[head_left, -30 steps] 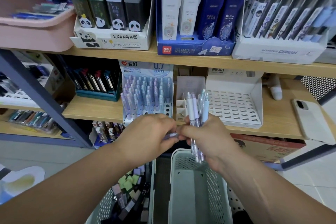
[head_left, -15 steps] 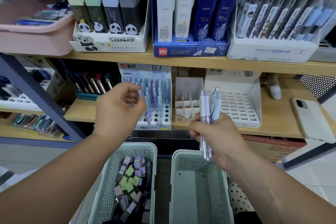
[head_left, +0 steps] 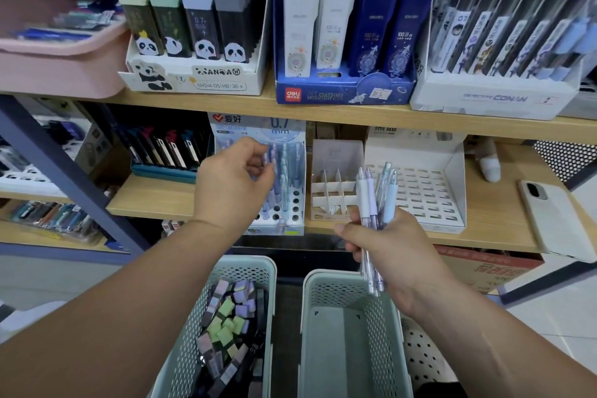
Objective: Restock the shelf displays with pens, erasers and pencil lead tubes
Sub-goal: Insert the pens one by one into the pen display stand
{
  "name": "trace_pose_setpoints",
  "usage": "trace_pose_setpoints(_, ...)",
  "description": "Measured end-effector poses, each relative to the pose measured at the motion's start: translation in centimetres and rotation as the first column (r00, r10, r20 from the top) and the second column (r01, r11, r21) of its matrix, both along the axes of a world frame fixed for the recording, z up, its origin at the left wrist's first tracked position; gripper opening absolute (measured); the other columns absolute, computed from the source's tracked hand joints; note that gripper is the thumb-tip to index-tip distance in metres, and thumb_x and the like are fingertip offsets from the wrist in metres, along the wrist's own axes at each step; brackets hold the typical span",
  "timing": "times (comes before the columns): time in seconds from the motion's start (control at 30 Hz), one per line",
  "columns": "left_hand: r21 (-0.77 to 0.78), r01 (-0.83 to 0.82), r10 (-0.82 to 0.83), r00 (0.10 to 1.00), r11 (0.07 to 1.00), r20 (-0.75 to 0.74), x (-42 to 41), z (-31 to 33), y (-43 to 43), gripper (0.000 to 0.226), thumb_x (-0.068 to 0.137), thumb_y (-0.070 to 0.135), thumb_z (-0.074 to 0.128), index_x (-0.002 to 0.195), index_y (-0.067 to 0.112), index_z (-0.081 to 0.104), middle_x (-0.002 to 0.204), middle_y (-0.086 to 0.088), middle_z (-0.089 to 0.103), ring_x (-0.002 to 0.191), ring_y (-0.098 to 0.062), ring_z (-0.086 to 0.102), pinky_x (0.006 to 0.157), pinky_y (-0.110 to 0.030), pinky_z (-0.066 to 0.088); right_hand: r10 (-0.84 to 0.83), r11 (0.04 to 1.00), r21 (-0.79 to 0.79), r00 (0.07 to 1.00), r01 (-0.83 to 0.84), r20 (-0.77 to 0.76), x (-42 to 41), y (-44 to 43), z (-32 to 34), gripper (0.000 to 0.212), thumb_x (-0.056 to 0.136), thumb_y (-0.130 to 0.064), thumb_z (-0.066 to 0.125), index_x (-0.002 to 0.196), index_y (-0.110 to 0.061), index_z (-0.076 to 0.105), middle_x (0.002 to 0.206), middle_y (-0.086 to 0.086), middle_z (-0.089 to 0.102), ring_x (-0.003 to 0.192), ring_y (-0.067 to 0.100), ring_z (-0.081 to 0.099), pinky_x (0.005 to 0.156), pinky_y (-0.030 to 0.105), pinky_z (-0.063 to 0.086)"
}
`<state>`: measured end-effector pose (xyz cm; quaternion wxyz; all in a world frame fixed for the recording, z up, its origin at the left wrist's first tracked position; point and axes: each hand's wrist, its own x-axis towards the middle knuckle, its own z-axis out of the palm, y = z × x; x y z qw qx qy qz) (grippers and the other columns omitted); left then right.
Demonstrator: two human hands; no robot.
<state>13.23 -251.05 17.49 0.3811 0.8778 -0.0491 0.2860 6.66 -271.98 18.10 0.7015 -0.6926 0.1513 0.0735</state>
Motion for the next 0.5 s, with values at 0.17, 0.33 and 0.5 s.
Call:
trace_pose_setpoints(0.17, 0.105, -0.014, 0.009, 0.999, 0.994, 0.048, 0.24, -0.21, 0.04, 0.008, 0.084, 0.014, 0.076, 0.09, 0.015, 0.071, 0.076, 0.007, 0.068, 0.073, -0.017, 0.067, 0.077, -0.039, 0.058, -0.001, 1.0, 0.009, 1.0, 0.001, 0.002, 0.47, -0.42, -0.02, 0.019, 0.079, 0.0, 0.079, 0.086, -0.01, 0.064, 0.068, 0.004, 0.062, 0.058, 0.015, 0.059, 0.06, 0.029, 0.049)
trace_pose_setpoints(0.33, 0.105, 0.0, -0.004, 0.999, 0.994, 0.039, 0.42, -0.23, 0.09, 0.008, 0.084, 0.013, 0.077, 0.09, 0.013, 0.072, 0.076, 0.007, 0.067, 0.075, -0.018, 0.067, 0.076, -0.04, 0.058, 0.002, 0.999, 0.038, 1.0, -0.002, -0.001, 0.69, -0.43, -0.14, 0.019, 0.08, 0.001, 0.079, 0.087, -0.009, 0.064, 0.066, 0.002, 0.063, 0.059, 0.015, 0.059, 0.06, 0.029, 0.047)
trace_pose_setpoints(0.5, 0.066, 0.014, -0.016, 1.0, 0.998, 0.018, 0.42, -0.11, 0.16, 0.008, 0.084, 0.012, 0.077, 0.09, 0.012, 0.071, 0.077, 0.008, 0.066, 0.076, -0.018, 0.067, 0.077, -0.04, 0.058, 0.01, 0.999, 0.042, 1.0, -0.009, -0.012, 0.79, -0.45, -0.39, 0.02, 0.078, -0.002, 0.081, 0.089, -0.008, 0.066, 0.072, 0.006, 0.064, 0.061, 0.018, 0.059, 0.061, 0.031, 0.047)
